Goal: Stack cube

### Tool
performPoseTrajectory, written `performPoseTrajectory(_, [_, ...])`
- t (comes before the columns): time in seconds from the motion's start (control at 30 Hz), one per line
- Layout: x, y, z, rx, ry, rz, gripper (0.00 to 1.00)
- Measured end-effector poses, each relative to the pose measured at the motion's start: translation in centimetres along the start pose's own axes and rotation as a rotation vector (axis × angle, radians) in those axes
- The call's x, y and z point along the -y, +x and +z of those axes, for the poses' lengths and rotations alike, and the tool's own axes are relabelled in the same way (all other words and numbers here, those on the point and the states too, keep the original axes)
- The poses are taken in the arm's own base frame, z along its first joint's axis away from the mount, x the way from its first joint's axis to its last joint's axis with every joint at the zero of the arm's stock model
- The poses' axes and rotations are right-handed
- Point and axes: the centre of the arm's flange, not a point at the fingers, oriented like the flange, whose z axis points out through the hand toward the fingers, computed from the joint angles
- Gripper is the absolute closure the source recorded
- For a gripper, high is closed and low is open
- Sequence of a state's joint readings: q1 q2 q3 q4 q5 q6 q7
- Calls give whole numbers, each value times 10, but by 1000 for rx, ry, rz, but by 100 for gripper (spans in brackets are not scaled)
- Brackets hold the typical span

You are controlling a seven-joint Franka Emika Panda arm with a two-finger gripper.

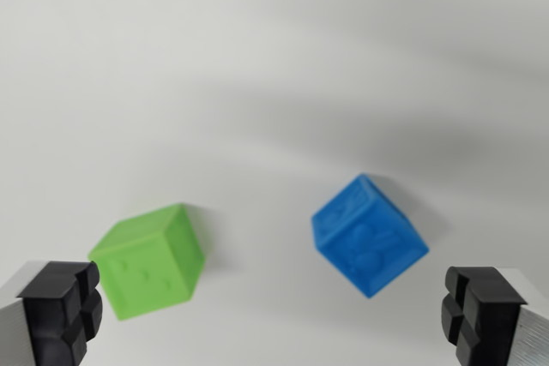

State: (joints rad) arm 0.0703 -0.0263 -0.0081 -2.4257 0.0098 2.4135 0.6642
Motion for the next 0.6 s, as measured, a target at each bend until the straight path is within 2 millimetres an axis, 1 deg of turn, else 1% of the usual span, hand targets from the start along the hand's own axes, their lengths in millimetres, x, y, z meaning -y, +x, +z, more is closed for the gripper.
performPoseTrajectory(0.6, [-2, -55, 45, 7, -7, -138, 0])
